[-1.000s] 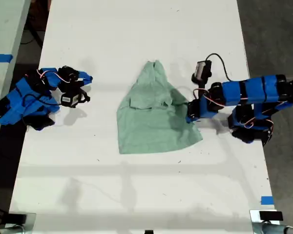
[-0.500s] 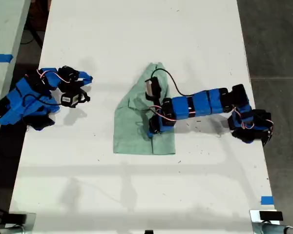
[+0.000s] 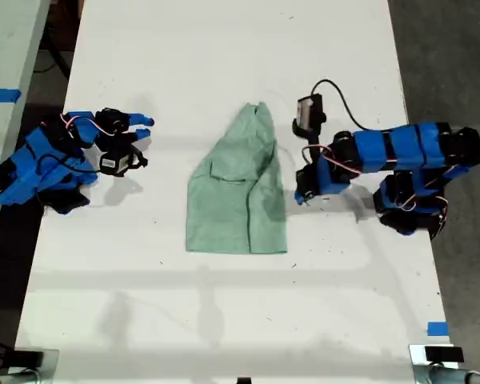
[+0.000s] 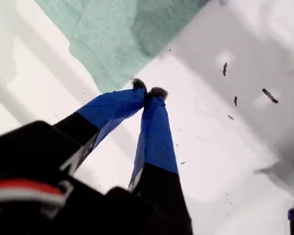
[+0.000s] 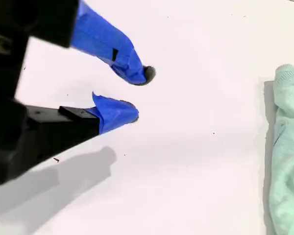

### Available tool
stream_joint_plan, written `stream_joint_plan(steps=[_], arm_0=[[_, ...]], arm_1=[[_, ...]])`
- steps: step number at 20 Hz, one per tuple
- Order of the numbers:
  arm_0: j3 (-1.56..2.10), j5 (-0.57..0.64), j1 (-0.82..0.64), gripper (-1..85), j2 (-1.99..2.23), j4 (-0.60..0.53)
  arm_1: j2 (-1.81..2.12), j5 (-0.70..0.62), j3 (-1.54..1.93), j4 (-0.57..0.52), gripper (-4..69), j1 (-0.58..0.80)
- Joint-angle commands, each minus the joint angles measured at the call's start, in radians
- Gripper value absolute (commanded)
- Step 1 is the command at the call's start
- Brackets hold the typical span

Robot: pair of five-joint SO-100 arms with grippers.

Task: Fold t shirt

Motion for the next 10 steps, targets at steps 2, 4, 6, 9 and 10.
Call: stream_joint_plan(steps=[2, 4, 6, 9, 10], arm_0=[[0.041, -0.008, -0.005, 1.6, 0.002, 0.002], [0.041, 0.0, 0.0, 1.2, 0.002, 0.002], [0.041, 0.0, 0.0, 1.3, 0.003, 0.002], [0.041, 0.008, 0.002, 1.5, 0.005, 0.0], [0.041, 0.009, 0.002, 1.5, 0.006, 0.0]], arm_1=[[0.591, 0.067, 0.787, -0.321, 0.7, 0.074], [0.98, 0.078, 1.031, -0.268, 0.6, 0.101], [1.424, -0.02, 1.201, -0.097, 0.7, 0.141], [1.407, -0.106, 1.218, -0.129, 5.6, 0.138], [1.407, -0.123, 1.221, -0.1, 6.5, 0.138]])
